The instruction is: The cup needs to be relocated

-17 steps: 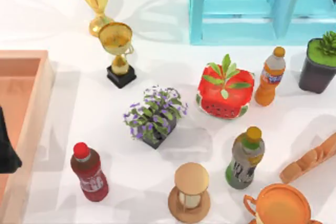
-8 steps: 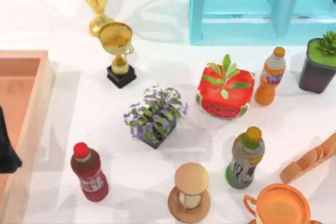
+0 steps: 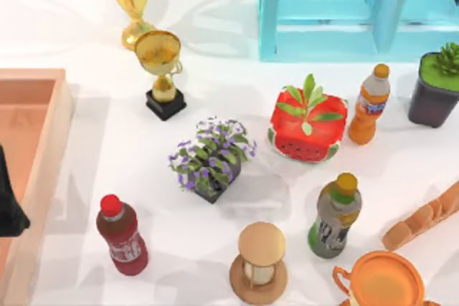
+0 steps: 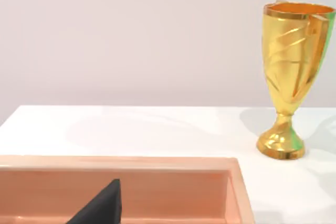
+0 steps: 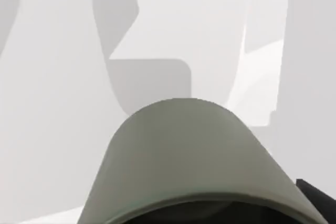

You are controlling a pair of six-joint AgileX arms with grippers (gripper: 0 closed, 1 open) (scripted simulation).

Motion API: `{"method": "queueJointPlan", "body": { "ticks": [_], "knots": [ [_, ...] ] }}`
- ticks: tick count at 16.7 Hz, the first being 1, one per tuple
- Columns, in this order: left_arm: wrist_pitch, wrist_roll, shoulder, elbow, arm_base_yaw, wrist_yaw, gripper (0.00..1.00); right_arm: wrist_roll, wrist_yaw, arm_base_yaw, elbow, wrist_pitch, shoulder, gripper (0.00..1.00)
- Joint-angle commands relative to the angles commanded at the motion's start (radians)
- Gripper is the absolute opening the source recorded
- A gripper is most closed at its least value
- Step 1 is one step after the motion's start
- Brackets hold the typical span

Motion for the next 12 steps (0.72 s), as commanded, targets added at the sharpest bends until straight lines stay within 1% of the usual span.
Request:
{"method": "queueJointPlan", "body": {
  "ticks": [3,7,12],
  "knots": [
    [0.0,0.0,0.0,0.0,0.0,0.0,1.0,0.004,0.0,0.003,-0.074,0.078,0.011,0.0],
    [0.0,0.0,0.0,0.0,0.0,0.0,1.0,0.004,0.0,0.003,-0.078,0.083,0.012,0.0],
    [0.0,0.0,0.0,0.0,0.0,0.0,1.0,0.004,0.0,0.003,-0.078,0.083,0.012,0.38]
  ]
}}
